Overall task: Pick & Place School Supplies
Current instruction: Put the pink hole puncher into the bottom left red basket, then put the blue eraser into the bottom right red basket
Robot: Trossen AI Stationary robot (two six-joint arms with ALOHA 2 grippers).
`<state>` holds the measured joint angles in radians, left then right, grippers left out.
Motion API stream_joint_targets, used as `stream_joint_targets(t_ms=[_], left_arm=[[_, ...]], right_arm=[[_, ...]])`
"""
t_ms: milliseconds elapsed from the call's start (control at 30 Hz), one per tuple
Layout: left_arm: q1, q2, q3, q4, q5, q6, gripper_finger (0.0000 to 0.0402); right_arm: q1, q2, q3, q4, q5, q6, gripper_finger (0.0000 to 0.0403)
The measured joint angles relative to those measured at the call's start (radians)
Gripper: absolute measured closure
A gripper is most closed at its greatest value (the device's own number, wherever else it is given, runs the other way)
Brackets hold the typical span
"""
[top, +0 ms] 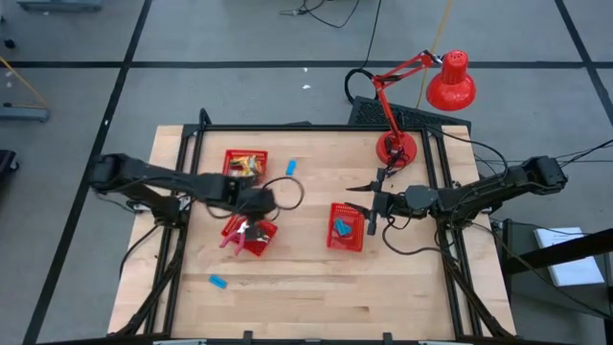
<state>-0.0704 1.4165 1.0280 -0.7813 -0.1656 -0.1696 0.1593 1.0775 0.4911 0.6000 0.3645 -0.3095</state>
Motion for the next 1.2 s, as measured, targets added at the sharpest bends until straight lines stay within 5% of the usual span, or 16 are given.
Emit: stream_joint_targets(t_ms=[433,767,1033,1200], left_arm=[[-0.120,-0.072,-0.235,0.153,0.218,-0.058,0.0365],[-0.128,-0.075,-0.294,0.262,0.226,0.010,0.0362],[-0.124,-0.068,-0.305,0.307,0.252,0.031,0.0235],[-0.124,-0.089,-0.303,0.310,0.238,0.044,0.0194]], right_arm=[[-0.001,0.000,0.000,0.036,0.002,0.054,0.0236],[-0.016,0.000,0.000,-0.006,0.002,0.089,0.0236],[-0.016,0.000,0.000,-0.025,0.001,0.115,0.0236],[-0.016,0.000,0.000,-0.051,0.000,0.121,0.0236]])
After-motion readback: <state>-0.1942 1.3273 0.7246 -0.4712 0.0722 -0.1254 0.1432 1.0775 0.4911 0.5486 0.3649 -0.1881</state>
